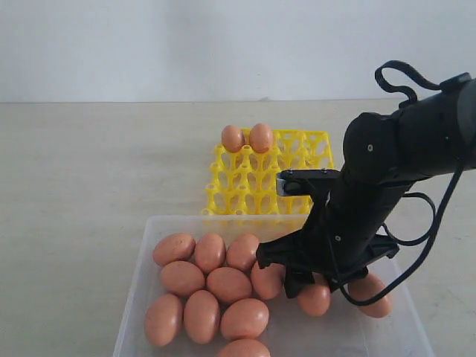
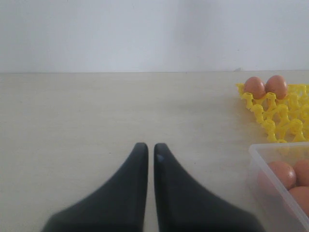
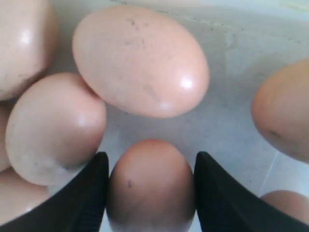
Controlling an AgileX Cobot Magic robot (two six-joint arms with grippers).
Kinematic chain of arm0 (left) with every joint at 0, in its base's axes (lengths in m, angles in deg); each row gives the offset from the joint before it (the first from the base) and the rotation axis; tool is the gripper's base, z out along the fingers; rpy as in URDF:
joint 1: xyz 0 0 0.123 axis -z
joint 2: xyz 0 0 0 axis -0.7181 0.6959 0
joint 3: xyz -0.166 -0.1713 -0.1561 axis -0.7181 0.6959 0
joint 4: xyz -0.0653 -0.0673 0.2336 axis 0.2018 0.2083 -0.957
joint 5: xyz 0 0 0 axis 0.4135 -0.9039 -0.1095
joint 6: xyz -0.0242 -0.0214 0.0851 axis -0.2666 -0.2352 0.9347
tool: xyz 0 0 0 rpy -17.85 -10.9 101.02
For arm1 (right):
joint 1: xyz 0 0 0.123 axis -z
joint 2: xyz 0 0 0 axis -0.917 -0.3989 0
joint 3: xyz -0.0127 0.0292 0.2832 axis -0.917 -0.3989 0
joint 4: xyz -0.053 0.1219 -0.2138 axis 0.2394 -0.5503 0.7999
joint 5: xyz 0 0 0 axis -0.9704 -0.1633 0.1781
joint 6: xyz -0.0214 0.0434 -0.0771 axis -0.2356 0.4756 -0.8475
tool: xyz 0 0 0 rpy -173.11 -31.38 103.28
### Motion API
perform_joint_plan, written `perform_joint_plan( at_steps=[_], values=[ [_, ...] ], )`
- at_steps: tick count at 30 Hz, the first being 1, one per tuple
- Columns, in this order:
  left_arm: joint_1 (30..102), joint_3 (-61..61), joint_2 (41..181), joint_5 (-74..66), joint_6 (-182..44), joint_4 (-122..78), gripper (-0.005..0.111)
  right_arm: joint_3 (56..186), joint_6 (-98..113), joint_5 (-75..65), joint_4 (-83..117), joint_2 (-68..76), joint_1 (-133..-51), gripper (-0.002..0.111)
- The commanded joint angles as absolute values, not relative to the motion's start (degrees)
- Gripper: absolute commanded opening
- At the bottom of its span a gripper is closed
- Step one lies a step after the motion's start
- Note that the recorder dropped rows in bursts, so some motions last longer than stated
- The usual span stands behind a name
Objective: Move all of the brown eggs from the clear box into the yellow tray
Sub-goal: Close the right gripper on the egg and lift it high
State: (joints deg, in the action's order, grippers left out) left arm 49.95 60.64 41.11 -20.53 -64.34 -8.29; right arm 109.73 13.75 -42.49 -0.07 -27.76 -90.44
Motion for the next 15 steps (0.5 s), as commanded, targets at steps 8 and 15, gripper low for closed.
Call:
perform_joint_plan(
  at_steps=[8,15],
  values=[
    [50.5,60.9,41.0,-20.5,-64.2,-8.2,0.004,109.7,14.3,-34.8,-0.3,-13.1,-90.5,0.0],
    [50.5,60.9,41.0,-20.5,-64.2,-8.2,0.004,109.7,4.4,-7.9,5.1,3.3,-90.5,0.0]
  ],
)
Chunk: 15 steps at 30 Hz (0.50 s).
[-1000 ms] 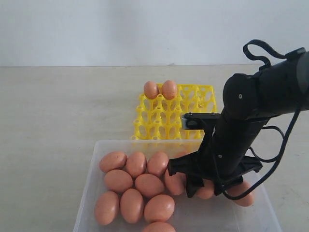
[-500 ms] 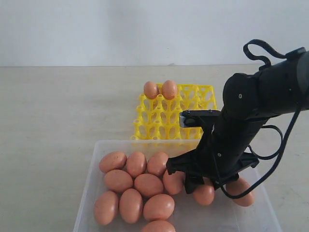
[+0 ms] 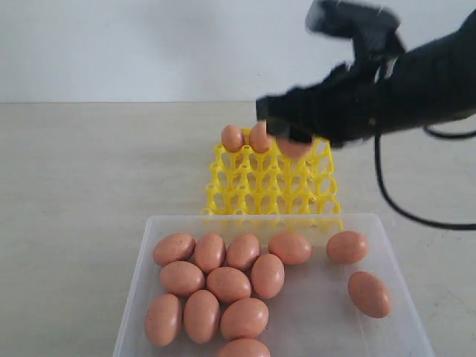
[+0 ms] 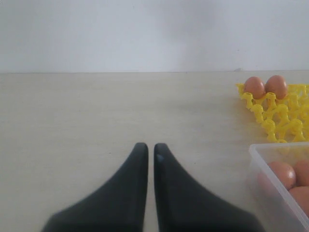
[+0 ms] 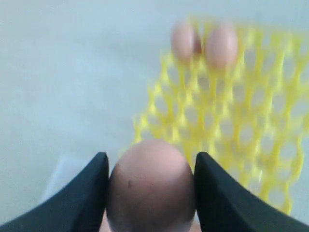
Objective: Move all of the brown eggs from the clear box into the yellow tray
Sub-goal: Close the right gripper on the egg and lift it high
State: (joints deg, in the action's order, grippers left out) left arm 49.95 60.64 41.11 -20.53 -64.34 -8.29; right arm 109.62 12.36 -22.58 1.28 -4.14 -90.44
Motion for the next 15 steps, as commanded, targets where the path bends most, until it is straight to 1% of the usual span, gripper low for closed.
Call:
perform_joint_plan(
  at_steps=[1,5,11,13,15],
  values=[
    [50.5,60.9,41.0,-20.5,-64.2,-8.2,0.004,109.7,2.3,-5.1,5.6,4.4,-90.5,0.0],
    [50.5,60.9,41.0,-20.5,-64.2,-8.2,0.004,109.7,-11.0,4.9,5.8,6.0,-90.4,0.0],
    [50.5,60.9,41.0,-20.5,-64.2,-8.2,0.004,109.7,-33.8,17.2,5.8,0.8,-90.4,0.0],
    [50.5,60.9,41.0,-20.5,-64.2,-8.2,0.004,109.7,-35.0,22.1,4.5,-2.2,-90.4,0.0],
    [50.5,60.9,41.0,-20.5,-64.2,-8.2,0.004,110.0,-33.1,24.1,0.7,-5.3,-90.4,0.0]
  ],
)
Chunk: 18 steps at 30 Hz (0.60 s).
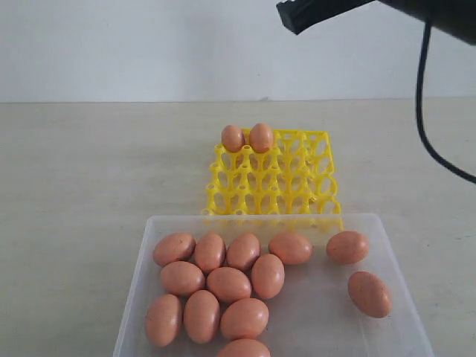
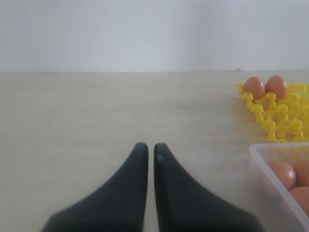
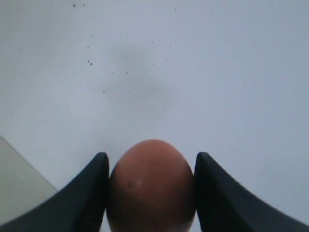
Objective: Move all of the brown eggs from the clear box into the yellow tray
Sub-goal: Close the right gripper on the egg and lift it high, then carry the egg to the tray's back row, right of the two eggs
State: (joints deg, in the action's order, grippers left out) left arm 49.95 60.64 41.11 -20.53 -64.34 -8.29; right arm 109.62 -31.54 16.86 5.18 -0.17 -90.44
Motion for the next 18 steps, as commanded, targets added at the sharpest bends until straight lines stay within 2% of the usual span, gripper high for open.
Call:
perform_joint_plan(
  at_steps=[1,5,12,18],
  values=[
    [50.5,60.9,41.0,-20.5,-64.2,-8.2,0.004,110.3,-31.6,24.1,-2.1,-7.2,-90.4,0.0],
    [50.5,60.9,41.0,-20.5,-64.2,-8.2,0.004,111.0,-26.5,23.8,-9.3,-15.8,-90.4,0.0],
    [50.5,60.9,41.0,-20.5,-64.2,-8.2,0.004,112.8,-14.1,23.0,-1.5,-30.9,-90.3,0.0],
    [50.5,60.9,41.0,-20.5,-64.2,-8.2,0.004,112.7,-11.5,33.9,-0.7,-37.4,-90.3,0.0]
  ],
)
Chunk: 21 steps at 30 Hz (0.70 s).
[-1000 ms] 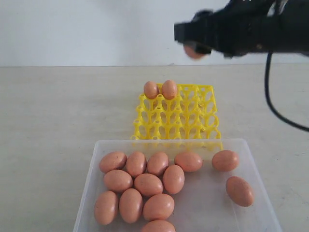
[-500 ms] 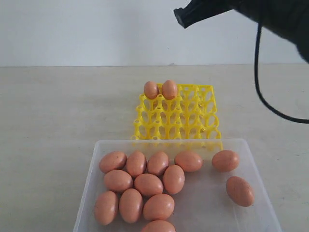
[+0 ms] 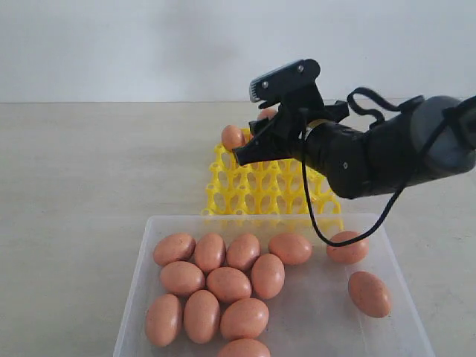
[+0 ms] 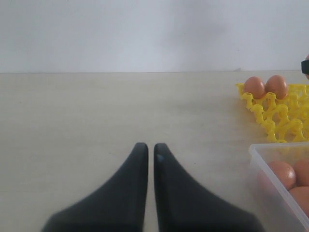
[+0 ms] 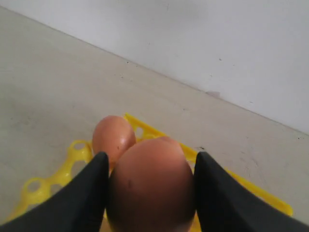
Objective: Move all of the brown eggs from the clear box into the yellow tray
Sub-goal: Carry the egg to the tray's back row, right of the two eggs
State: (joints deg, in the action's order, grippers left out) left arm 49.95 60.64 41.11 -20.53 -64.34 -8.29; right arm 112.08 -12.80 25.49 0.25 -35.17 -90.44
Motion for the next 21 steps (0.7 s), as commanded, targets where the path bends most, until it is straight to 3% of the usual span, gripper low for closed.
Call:
perform_joint_plan(
  at_steps=[1,11,21],
  values=[
    [50.5,60.9,41.0,-20.5,-64.2,-8.2,0.004,112.7,-11.4,34.6,-1.0,-37.7,-90.3,0.0],
    [50.5,60.9,41.0,-20.5,-64.2,-8.2,0.004,112.7,1.9,39.3,2.3,-41.9,-82.9,0.0],
    [50.5,60.9,41.0,-20.5,-64.2,-8.2,0.004,118.3,28.0,32.0,38.0,-44.3,-75.6,0.0]
  ],
)
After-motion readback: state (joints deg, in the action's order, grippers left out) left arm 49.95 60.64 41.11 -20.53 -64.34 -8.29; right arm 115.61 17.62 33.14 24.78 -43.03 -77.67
